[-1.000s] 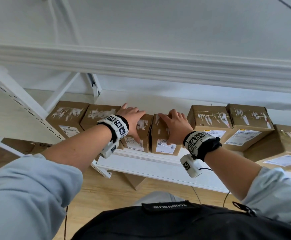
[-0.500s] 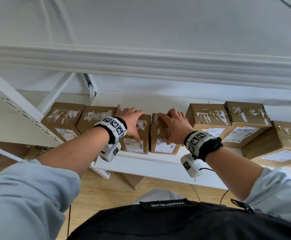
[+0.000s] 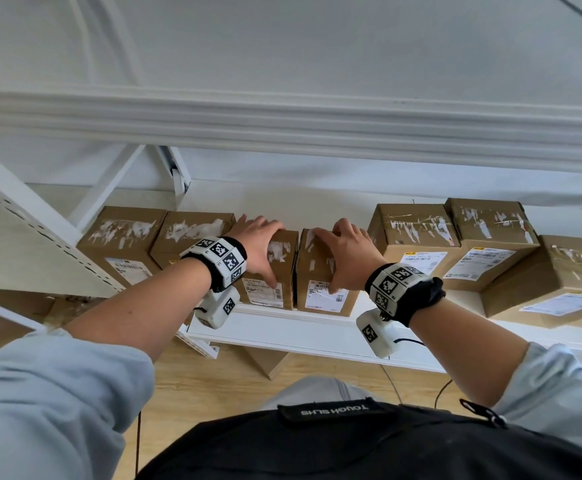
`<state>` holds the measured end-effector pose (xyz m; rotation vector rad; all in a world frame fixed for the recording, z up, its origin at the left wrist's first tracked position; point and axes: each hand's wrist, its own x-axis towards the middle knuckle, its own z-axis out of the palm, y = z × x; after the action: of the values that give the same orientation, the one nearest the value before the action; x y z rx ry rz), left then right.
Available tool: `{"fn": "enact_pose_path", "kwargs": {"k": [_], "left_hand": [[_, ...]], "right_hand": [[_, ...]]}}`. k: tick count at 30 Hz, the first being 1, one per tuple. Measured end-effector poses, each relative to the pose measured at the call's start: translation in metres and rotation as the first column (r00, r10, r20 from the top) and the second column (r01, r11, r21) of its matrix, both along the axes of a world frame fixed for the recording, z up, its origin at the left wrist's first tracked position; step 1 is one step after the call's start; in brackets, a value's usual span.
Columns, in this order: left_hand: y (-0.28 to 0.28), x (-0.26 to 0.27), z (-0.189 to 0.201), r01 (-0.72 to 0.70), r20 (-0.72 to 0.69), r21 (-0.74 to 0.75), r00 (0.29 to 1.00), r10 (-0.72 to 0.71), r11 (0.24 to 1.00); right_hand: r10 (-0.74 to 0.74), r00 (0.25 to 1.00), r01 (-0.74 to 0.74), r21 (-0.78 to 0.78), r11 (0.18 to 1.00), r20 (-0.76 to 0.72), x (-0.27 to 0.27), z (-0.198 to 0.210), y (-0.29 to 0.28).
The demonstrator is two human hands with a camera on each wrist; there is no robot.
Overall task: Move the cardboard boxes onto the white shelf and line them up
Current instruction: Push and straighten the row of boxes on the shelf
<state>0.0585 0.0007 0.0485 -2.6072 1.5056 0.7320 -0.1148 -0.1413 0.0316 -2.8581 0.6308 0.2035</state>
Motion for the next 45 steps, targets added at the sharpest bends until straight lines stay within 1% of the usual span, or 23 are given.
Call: {"fn": "enact_pose_path", "kwargs": {"k": [5,10,13,16,19,22,25,26,29,30,33,37,41,45], "left_hand": [[0.001,-0.001,-0.002,-0.014,0.008,-0.013,1.0,0.014,1.0],[0.001,-0.007,-0.002,-0.009,0.027,0.024,1.0,0.008,1.0],[-0.007,-0.017,-0.002,0.106,0.148,0.02,0.983,-0.108,0.994],[-0.027,-0.041,0.001,0.231,0.223,-0.018,0.949,-0.221,0.973],[-0.048,-0.061,0.001,0.251,0.234,-0.048,0.944,-0.233,0.967],[-0.056,-0.07,-0.003,0.239,0.238,-0.039,0.945,-0.223,0.97],[-0.054,-0.075,-0.01,0.232,0.205,0.008,0.952,-0.228,0.973],[-0.053,-0.075,-0.013,0.225,0.202,0.008,0.954,-0.222,0.974],[-0.051,-0.072,-0.022,0.206,0.2,-0.015,0.959,-0.199,0.978],[-0.051,-0.071,-0.023,0.202,0.199,-0.024,0.961,-0.194,0.979],[-0.052,-0.07,-0.025,0.198,0.196,-0.037,0.963,-0.187,0.98],[-0.052,-0.069,-0.027,0.199,0.203,-0.059,0.962,-0.184,0.978],[-0.052,-0.07,-0.029,0.183,0.203,-0.071,0.965,-0.166,0.98],[-0.052,-0.072,-0.027,0.176,0.19,-0.075,0.969,-0.159,0.982]], "right_hand": [[0.002,1.0,-0.002,-0.021,1.0,0.028,-0.005,-0.002,0.006],[0.034,0.998,-0.032,-0.045,0.999,0.044,-0.009,-0.007,0.008],[0.044,0.998,-0.042,-0.046,0.998,0.044,-0.012,-0.008,0.01],[0.047,0.999,-0.047,-0.033,0.998,-0.019,-0.014,-0.004,0.009],[-0.003,0.999,0.002,-0.029,1.0,-0.045,-0.02,0.014,-0.014],[-0.106,0.992,0.101,-0.071,0.992,-0.066,-0.035,0.031,-0.054],[-0.169,0.969,0.153,-0.102,0.983,-0.178,-0.05,0.029,-0.081],[-0.183,0.968,0.168,-0.099,0.981,-0.17,-0.054,0.025,-0.084],[-0.196,0.981,0.191,-0.15,0.97,-0.016,-0.059,0.014,-0.084],[-0.189,0.982,0.188,-0.158,0.969,0.009,-0.058,0.012,-0.082],[-0.155,0.988,0.155,-0.114,0.981,0.002,-0.059,0.013,-0.076],[-0.11,0.994,0.106,-0.115,0.988,-0.028,-0.074,0.013,-0.066],[-0.08,0.997,0.078,-0.134,0.988,-0.003,-0.084,0.012,-0.053],[-0.099,0.994,0.103,-0.111,0.988,0.046,-0.084,0.008,-0.044]]}}
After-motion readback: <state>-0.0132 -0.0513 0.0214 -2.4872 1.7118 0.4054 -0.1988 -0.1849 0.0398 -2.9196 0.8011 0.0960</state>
